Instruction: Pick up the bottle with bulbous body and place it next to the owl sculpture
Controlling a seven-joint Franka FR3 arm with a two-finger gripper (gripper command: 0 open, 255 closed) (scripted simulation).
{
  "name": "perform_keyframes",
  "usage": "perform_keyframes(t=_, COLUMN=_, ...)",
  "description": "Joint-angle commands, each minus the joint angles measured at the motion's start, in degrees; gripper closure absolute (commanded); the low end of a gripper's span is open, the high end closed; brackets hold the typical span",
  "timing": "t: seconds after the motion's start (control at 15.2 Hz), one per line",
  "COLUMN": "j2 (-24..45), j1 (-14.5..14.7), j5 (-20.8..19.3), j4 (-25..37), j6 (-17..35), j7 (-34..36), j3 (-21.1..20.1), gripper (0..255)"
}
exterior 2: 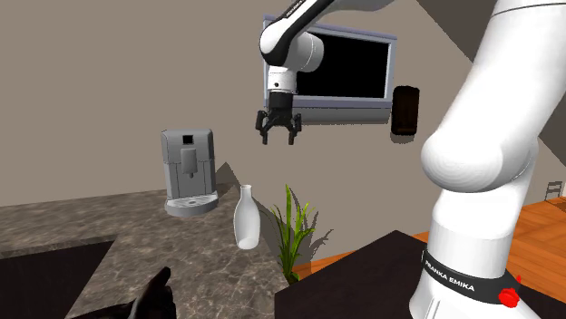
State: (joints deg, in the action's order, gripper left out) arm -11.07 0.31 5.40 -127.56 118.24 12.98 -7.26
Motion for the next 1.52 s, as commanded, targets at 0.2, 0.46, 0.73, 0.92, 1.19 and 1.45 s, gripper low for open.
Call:
perform_keyframes(t=0.2, j2=11.11, j1=0.25, j5=-2.14, j4=5.10, j6=5.13, j7=2.50, j3=-1.04, gripper=0)
perform_keyframes(t=0.46, j2=20.06, j1=0.92, j5=-4.29, j4=10.68, j6=7.71, j7=4.82, j3=-1.38, gripper=0)
perform_keyframes(t=0.73, j2=29.13, j1=1.98, j5=-6.44, j4=17.47, j6=9.15, j7=6.94, j3=-1.16, gripper=0)
perform_keyframes(t=0.92, j2=36.04, j1=2.96, j5=-7.83, j4=23.42, j6=9.47, j7=8.28, j3=-0.73, gripper=0)
perform_keyframes(t=1.19, j2=41.06, j1=3.68, j5=-8.65, j4=27.01, j6=10.53, j7=9.01, j3=-0.31, gripper=0)
perform_keyframes(t=1.45, j2=42.86, j1=3.83, j5=-8.92, j4=26.50, j6=12.84, j7=9.18, j3=-0.14, gripper=0)
